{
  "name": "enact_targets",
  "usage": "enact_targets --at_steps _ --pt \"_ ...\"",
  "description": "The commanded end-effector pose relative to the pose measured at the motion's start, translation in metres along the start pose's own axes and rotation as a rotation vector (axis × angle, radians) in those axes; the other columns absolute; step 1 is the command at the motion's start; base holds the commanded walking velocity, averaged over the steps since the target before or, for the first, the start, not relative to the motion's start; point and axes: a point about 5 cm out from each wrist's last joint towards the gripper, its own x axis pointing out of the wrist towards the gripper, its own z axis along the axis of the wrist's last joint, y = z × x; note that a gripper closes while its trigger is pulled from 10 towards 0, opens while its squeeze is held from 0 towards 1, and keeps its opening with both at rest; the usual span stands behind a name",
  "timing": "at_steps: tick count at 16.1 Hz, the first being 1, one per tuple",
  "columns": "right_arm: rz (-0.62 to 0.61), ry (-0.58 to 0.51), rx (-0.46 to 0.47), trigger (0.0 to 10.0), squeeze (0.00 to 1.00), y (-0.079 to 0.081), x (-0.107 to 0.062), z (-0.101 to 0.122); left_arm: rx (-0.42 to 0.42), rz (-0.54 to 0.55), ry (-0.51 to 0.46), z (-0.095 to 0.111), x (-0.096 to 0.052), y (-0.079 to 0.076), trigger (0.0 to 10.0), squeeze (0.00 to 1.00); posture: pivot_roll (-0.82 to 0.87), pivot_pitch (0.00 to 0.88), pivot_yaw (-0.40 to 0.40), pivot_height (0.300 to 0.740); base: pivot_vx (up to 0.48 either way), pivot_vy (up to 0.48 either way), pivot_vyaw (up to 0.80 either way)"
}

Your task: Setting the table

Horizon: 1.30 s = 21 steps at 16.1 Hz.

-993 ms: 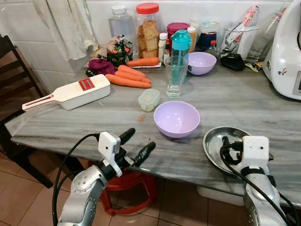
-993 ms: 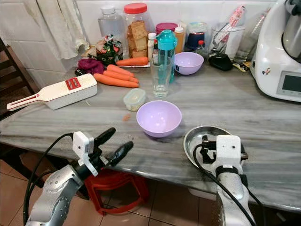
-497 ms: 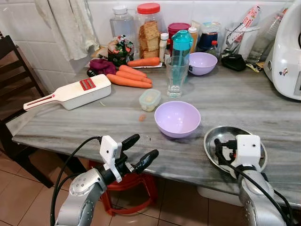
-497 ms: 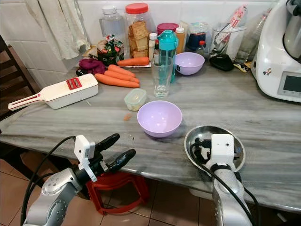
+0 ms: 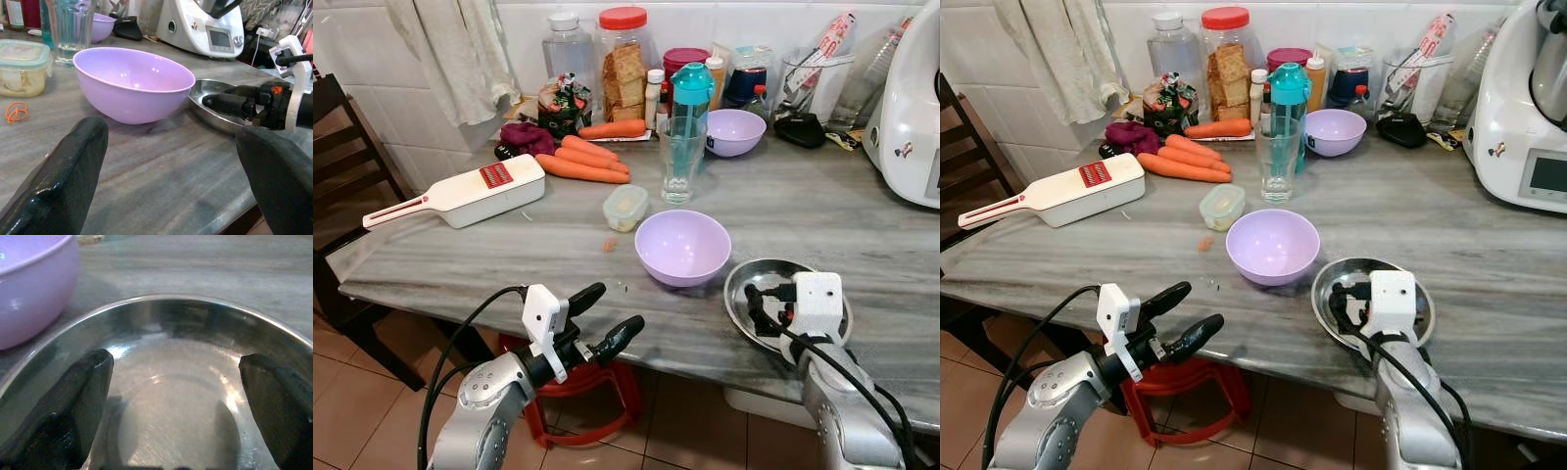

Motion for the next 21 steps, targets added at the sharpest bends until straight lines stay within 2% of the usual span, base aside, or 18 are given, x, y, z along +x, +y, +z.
enact_targets --at_steps 1,12,14,17,18,19,20,21 --pt "0.039 0.008 0.019 10.0 1.0 0.008 0.003 0.003 0.011 0.001 0.019 -0.002 -0.002 0.0 10.0 0.0 -0.02 0.0 0.064 0.74 0.0 0.0 0.0" --pt "0.142 0.021 0.051 10.0 1.0 0.029 0.005 0.005 0.014 0.006 0.028 -0.004 0.002 -0.001 10.0 0.0 -0.02 0.0 0.068 0.74 0.0 0.0 0.0" --pt "0.128 0.01 0.058 10.0 1.0 0.027 0.004 0.007 0.016 0.009 0.027 -0.004 0.002 -0.001 10.0 0.0 -0.02 0.0 0.066 0.74 0.0 0.0 0.0" --pt "0.063 -0.071 0.09 10.0 1.0 0.015 -0.006 0.019 0.017 0.02 0.026 -0.003 0.001 0.0 10.0 0.0 -0.02 0.0 0.064 0.74 0.0 0.0 0.0" --pt "0.046 -0.102 0.098 10.0 0.75 0.012 -0.01 0.023 0.017 0.024 0.026 -0.003 0.0 0.001 10.0 0.0 -0.02 0.0 0.065 0.74 0.0 0.0 0.0" --pt "0.026 -0.133 0.1 10.0 0.05 0.009 -0.014 0.026 0.018 0.027 0.026 -0.003 0.0 0.001 10.0 0.0 -0.02 0.0 0.067 0.74 0.0 0.0 0.0" --pt "0.013 -0.177 0.102 10.0 0.0 0.008 -0.018 0.03 0.018 0.03 0.026 -0.003 -0.001 0.002 10.0 0.0 -0.03 0.0 0.07 0.74 0.0 0.0 0.0" --pt "-0.011 -0.227 0.102 10.0 0.0 0.006 -0.022 0.035 0.018 0.032 0.026 -0.003 -0.002 0.003 10.0 0.0 -0.03 0.0 0.072 0.74 0.0 0.0 0.0"
